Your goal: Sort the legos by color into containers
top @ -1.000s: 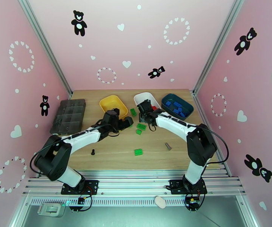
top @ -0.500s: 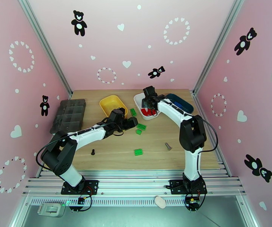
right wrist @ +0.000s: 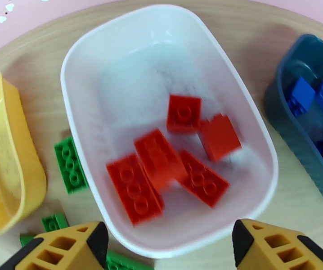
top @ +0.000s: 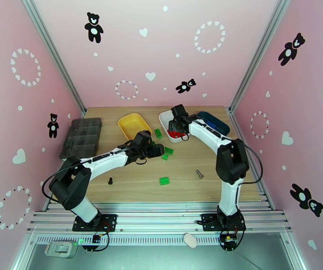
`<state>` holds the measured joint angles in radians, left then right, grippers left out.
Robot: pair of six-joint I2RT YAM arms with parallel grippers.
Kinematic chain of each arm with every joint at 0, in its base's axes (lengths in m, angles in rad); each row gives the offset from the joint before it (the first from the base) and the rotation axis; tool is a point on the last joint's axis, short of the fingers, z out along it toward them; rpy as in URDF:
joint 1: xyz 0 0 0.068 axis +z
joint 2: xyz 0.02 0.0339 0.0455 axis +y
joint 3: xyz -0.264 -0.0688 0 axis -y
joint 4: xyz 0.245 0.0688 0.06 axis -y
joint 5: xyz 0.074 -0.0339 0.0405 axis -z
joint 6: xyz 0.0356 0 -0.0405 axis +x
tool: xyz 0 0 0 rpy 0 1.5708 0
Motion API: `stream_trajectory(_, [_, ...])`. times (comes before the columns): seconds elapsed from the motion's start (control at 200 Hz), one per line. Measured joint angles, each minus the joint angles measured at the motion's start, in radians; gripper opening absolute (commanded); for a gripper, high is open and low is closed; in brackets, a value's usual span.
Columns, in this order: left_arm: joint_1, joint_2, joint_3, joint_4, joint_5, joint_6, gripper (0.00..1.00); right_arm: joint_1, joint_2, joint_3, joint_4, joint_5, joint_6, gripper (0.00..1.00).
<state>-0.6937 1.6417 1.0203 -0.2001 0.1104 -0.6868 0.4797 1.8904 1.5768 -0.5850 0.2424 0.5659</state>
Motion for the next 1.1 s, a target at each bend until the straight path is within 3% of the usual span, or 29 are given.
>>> stream_trajectory(0.27, [-0.107, -0.006, 0.006, -0.100, -0.116, 0.033, 0.94, 0.017, -0.290, -0.301, 0.047, 0.002, 0.006, 0.71])
stream_trajectory(0.566, [-0.241, 0.011, 0.029, -0.184, -0.217, 0.036, 0.94, 0.066, -0.546, -0.622, 0.065, -0.004, 0.055, 0.78])
stream_trajectory(0.811, [-0.314, 0.113, 0.069, -0.224, -0.259, 0.027, 0.94, 0.136, -0.703, -0.775, 0.066, 0.000, 0.105, 0.82])
stream_trajectory(1.101, [-0.364, 0.180, 0.091, -0.291, -0.324, 0.006, 0.91, 0.142, -0.860, -0.882, 0.054, 0.012, 0.143, 0.85])
